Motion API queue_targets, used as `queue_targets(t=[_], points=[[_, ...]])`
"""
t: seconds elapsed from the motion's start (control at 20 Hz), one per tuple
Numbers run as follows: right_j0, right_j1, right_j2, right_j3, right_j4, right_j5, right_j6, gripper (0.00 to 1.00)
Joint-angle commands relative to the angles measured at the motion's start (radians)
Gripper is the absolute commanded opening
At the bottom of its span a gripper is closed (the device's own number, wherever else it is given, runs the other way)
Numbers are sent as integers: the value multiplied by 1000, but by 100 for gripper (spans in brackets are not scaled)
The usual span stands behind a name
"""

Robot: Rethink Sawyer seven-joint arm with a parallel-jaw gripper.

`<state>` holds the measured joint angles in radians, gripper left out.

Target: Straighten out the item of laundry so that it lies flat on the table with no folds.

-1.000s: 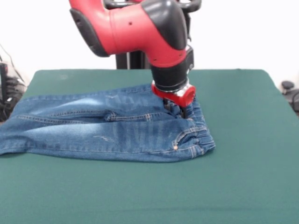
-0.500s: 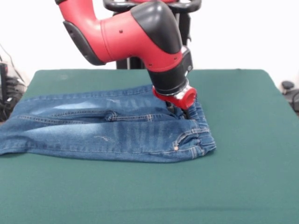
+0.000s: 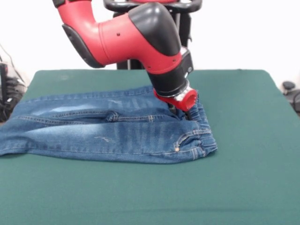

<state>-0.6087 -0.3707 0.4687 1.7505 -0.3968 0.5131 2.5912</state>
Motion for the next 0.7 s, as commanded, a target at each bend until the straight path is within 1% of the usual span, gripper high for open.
queue_targets(t=[0.05,0.3,0.7], points=[[92,433,269,-14,24,-388,-33,100],[72,463,301,-2,34,-395,-26,100],[52,499,328,19,93,-397,28,100]])
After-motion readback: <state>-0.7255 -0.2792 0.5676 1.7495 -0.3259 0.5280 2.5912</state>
